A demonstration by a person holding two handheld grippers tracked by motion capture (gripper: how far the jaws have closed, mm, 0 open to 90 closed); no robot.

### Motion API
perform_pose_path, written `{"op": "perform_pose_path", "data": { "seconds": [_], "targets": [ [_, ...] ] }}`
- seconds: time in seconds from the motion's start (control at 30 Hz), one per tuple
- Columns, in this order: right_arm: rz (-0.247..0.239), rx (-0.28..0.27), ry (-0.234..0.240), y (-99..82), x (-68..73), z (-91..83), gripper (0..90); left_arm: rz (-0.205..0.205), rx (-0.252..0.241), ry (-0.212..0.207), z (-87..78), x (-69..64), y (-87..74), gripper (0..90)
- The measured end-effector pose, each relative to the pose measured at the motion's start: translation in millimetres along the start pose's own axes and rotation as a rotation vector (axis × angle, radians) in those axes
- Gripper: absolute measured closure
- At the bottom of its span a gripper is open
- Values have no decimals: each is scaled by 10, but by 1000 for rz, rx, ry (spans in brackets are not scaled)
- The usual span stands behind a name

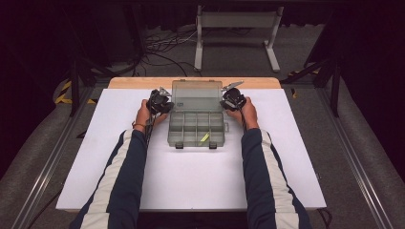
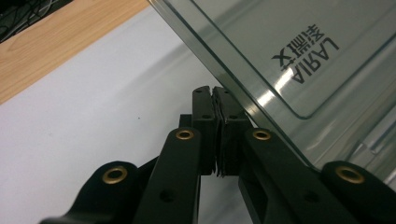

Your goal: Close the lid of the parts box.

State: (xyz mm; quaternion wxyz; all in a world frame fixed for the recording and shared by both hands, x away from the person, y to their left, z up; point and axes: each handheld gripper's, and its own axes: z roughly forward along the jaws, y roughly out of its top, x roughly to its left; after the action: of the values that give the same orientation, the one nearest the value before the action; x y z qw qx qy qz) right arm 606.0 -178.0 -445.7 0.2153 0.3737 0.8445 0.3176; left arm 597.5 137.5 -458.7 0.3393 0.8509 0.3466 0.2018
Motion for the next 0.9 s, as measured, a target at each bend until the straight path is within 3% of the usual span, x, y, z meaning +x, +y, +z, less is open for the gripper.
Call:
{"op": "perform_pose_path", "data": {
  "seconds": [0.43, 0.9],
  "targets": [
    [-35, -96, -51, 104, 12, -150, 900, 5, -60, 35, -111, 22, 125, 864],
    [-68, -170, -82, 234, 37, -411, 900, 19, -105, 82, -371, -5, 336, 869]
  ]
}}
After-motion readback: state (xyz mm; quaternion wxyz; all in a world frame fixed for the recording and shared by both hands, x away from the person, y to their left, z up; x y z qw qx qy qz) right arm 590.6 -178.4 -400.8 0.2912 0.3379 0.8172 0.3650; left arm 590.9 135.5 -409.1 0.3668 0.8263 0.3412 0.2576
